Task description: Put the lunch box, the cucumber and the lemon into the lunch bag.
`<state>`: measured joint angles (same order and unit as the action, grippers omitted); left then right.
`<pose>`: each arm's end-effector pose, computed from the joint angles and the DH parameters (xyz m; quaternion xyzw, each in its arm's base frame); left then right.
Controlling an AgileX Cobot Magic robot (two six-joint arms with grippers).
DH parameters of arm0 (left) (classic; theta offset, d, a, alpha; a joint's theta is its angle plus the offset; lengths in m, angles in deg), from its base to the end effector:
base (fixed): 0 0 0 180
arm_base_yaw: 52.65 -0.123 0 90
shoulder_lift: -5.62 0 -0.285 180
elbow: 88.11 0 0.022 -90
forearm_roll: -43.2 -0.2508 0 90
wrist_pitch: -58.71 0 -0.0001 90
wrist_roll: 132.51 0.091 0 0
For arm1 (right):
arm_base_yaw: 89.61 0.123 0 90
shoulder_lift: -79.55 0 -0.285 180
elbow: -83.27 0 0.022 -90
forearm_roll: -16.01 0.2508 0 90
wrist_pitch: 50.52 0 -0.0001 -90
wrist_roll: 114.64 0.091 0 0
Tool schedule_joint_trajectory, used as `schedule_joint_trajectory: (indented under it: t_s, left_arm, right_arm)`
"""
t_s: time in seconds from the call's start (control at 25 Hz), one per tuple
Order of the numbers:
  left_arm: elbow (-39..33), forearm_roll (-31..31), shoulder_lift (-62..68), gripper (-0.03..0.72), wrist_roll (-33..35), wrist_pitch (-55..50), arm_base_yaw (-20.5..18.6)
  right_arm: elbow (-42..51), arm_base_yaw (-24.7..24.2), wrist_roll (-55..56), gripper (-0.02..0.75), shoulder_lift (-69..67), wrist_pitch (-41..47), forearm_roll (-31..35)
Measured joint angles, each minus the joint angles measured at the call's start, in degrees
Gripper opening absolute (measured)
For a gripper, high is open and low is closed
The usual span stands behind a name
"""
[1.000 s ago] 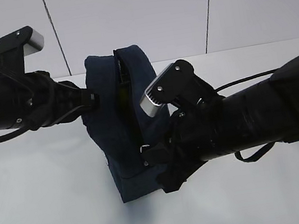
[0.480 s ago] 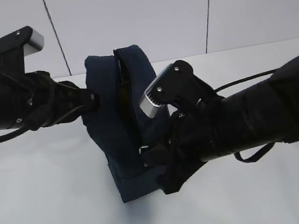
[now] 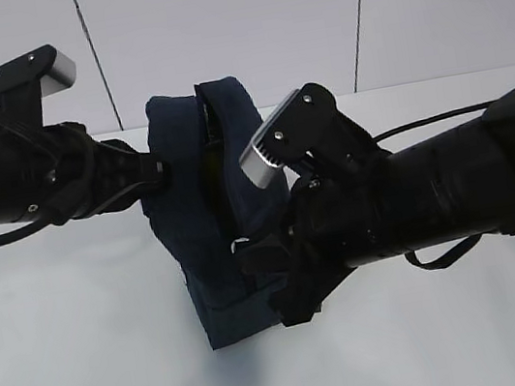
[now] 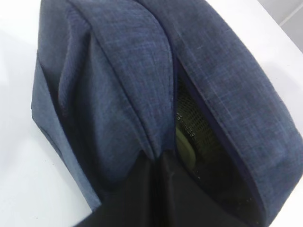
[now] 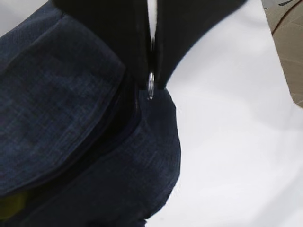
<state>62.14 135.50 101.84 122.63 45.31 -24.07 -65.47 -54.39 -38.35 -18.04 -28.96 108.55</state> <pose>0.2699 -0.1711 0.2255 0.1405 0.8730 -0.2726 0.3791 0.2369 0.2082 0.2134 -0.4217 0.7794 0.2548 0.3870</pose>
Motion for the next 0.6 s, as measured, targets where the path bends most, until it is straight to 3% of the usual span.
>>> schedule_joint_trajectory:
  t_s: [0.6]
  left_arm:
    - [0.00, 0.10, 0.00, -0.004, 0.00, -0.23, 0.00]
  right_arm:
    - [-6.43, 0.00, -0.10, 0.008, 0.10, -0.02, -2.49]
